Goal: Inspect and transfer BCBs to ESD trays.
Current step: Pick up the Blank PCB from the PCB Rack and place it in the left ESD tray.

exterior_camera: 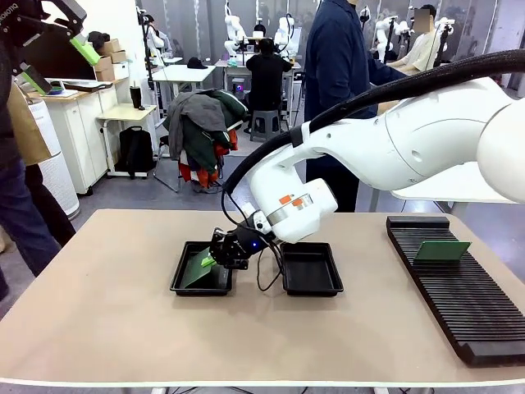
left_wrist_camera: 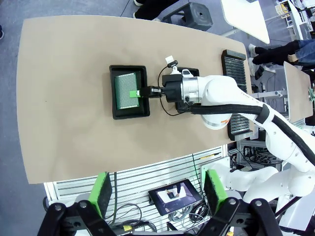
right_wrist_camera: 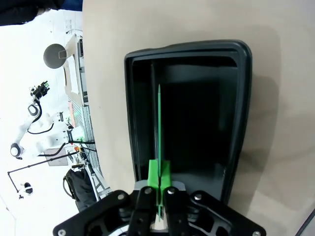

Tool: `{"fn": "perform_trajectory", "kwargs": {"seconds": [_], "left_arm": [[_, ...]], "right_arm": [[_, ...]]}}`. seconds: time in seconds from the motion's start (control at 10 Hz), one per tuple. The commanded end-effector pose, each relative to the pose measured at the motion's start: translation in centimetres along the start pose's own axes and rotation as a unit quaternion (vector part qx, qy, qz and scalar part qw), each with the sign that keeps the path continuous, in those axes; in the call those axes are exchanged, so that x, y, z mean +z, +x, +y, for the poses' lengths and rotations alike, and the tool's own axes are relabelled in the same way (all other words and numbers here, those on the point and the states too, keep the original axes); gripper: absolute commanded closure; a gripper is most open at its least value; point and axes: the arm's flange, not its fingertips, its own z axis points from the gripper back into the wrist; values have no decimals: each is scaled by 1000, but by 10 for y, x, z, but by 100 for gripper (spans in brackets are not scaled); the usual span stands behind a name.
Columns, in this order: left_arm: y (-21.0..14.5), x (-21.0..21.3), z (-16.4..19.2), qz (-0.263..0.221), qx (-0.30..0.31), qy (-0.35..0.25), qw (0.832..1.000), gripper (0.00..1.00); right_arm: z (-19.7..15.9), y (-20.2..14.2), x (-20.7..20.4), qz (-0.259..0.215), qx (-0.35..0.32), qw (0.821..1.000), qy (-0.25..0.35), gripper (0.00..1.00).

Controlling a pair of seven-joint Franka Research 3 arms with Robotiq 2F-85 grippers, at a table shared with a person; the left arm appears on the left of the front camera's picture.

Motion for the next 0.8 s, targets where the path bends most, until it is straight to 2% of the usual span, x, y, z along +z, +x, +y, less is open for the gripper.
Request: {"fn": "perform_trajectory", "kwargs": {"seconds": [0.0, 0.4, 0.5, 0.7], "left_arm": [[0, -1, 1, 1, 2, -3, 1000, 0], [0, -1, 1, 1, 2, -3, 1000, 0], [0, -1, 1, 1, 2, -3, 1000, 0], [0, -1, 1, 1, 2, -3, 1000, 0]], "right_arm": [[1, 1, 2, -1, 1, 1000, 1, 98], [0, 1, 1, -1, 0, 1000, 0, 98], [5, -1, 1, -1, -10, 1000, -20, 98], [9, -3, 4, -12, -17, 999, -41, 89]]}}
